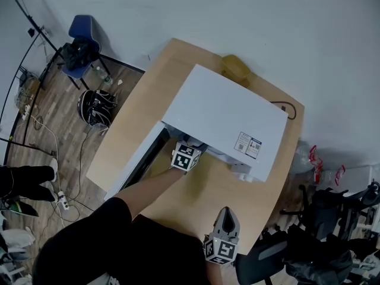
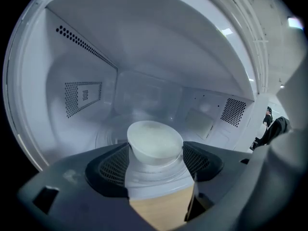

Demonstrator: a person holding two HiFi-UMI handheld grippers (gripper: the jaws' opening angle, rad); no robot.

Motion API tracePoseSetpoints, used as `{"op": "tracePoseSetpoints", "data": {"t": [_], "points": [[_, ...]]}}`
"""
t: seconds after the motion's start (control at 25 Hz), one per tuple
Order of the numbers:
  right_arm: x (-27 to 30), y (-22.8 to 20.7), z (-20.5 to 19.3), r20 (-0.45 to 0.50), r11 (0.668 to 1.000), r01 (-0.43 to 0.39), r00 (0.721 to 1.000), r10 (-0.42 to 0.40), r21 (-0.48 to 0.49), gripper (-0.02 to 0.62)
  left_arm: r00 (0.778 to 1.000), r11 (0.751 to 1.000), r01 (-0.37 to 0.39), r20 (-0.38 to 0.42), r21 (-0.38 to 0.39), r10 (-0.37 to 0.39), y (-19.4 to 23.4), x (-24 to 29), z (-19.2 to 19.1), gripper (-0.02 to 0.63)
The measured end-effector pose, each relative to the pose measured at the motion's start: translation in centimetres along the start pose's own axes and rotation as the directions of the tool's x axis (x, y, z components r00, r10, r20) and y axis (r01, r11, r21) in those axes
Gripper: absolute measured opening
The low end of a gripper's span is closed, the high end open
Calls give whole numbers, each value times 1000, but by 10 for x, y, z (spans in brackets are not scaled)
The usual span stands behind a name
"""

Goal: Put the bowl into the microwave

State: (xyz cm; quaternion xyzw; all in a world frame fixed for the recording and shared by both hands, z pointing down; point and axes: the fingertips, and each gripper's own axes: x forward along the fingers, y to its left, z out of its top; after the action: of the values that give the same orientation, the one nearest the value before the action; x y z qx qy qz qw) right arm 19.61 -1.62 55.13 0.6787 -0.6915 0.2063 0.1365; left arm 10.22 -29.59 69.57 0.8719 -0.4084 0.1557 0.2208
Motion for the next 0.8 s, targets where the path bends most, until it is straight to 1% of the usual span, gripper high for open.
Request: {"op": "tracePoseSetpoints", "data": {"t": [0.16, 0.4, 0.68, 0.8], "points": [[3, -6, 0, -6, 1000, 8, 1000, -8, 8, 60, 1000, 1000, -5, 6, 1, 5, -2, 11, 5, 344], [8, -8, 0, -12, 1000, 5, 1000, -5, 16, 60, 1000, 998, 9, 27, -56, -7, -2, 26, 10, 344], [7, -5, 2, -12, 1000, 14, 1000, -14, 12, 60, 999, 1000, -6, 39, -30, 7, -1, 32, 15, 345], [3, -2, 6, 0, 1000, 20, 1000, -20, 6, 60, 999, 999, -9, 36, -34, 10, 1, 27, 11, 345]]}}
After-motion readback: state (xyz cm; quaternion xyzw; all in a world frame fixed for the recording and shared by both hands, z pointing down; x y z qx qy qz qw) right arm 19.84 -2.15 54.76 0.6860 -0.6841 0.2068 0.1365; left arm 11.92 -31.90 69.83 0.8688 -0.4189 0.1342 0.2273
